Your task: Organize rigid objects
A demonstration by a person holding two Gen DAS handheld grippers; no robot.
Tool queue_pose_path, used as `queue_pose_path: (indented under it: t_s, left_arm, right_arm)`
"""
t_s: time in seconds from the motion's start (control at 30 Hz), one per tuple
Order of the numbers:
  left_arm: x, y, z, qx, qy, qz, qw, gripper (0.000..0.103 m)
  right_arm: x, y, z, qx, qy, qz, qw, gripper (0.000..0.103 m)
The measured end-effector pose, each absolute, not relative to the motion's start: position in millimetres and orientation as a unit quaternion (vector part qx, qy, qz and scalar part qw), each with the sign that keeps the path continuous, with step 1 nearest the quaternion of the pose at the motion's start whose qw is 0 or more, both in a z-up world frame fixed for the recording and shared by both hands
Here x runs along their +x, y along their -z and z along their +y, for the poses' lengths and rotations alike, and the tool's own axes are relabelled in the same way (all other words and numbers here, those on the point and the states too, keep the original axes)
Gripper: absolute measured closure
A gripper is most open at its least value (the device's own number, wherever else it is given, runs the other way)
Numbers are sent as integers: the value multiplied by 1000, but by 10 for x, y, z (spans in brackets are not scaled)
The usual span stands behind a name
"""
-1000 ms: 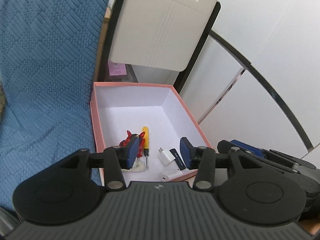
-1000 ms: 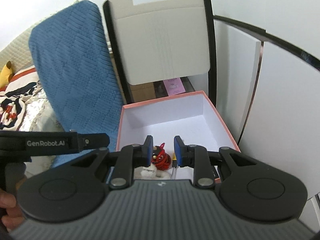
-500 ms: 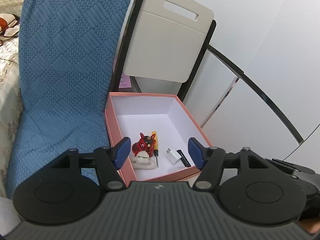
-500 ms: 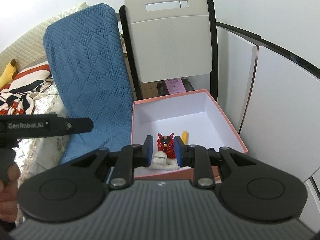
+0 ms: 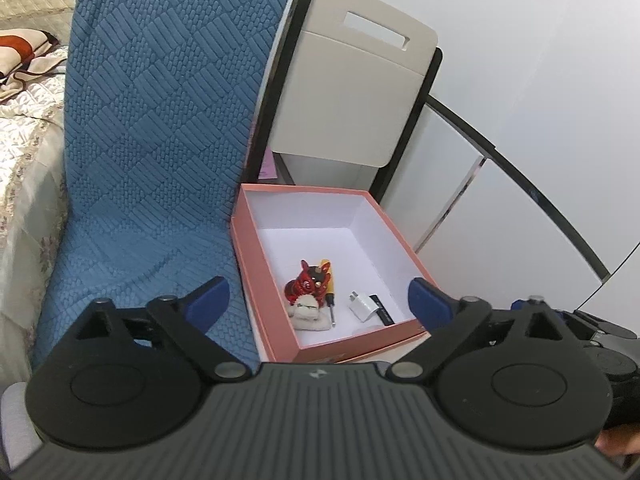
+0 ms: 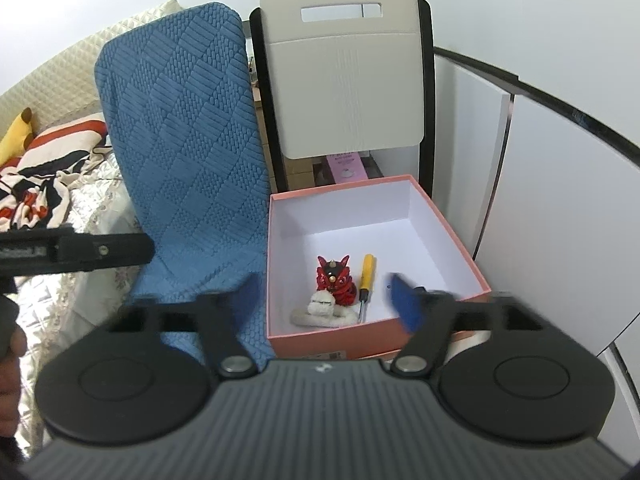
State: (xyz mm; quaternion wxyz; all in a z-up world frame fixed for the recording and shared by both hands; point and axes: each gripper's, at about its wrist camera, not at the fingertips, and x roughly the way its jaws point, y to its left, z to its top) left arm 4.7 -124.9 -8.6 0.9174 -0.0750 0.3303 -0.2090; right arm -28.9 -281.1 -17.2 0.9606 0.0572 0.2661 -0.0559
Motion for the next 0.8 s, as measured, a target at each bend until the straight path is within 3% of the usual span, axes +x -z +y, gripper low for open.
queue_pose_path:
  t_s: [0.8]
  left_arm:
    - [96, 171, -1202, -61, 179, 344, 920, 2]
  right_arm:
    - [-226, 291, -2765, 56, 66, 304, 949, 11]
